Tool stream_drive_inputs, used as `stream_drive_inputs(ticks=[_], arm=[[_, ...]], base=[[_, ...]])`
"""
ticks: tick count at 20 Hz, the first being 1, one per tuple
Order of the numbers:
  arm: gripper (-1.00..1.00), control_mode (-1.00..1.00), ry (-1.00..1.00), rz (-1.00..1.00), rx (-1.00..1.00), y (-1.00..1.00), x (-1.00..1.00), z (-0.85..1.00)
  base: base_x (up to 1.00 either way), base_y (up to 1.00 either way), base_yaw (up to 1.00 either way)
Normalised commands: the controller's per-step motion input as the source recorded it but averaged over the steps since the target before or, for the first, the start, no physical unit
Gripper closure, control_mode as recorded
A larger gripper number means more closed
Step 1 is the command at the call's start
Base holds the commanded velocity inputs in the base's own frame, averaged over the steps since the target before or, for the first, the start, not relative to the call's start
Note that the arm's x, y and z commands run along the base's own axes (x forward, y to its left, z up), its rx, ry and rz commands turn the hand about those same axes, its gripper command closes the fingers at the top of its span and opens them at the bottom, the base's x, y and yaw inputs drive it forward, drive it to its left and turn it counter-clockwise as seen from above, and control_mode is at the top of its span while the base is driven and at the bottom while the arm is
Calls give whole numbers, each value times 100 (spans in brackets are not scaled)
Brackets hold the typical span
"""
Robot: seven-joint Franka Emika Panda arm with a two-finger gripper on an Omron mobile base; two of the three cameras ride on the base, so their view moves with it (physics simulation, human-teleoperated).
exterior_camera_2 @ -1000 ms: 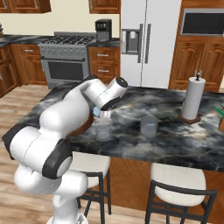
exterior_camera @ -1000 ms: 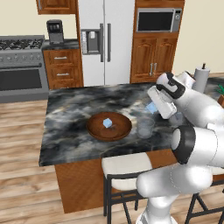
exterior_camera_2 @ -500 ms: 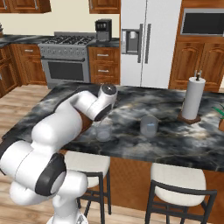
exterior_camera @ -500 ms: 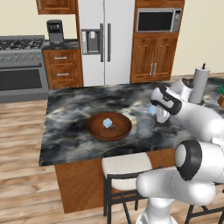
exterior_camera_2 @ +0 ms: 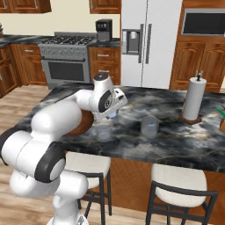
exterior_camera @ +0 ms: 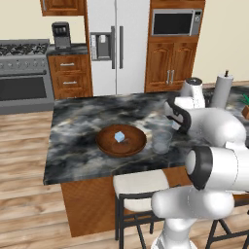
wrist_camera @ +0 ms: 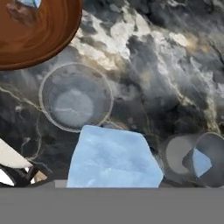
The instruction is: There are four ice cubes in the ice bowl. Place two ice cubes in each glass of water.
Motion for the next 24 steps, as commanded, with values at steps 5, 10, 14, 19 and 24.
stream_drive_inputs(ticks=[5, 10, 14, 19, 24], arm=[[100, -100, -6, -61, 16, -40, 0, -3], [100, -100, -16, -51, 18, -29, 1, -12], [100, -100, -23, -46, 18, -13, 0, -21], [100, -100, -17, -37, 13, -35, 9, -5], [100, -100, -1, -24, 8, -68, 39, 0]], base=[[0, 0, 0], [0, 0, 0], [0, 0, 0], [0, 0, 0], [0, 0, 0]])
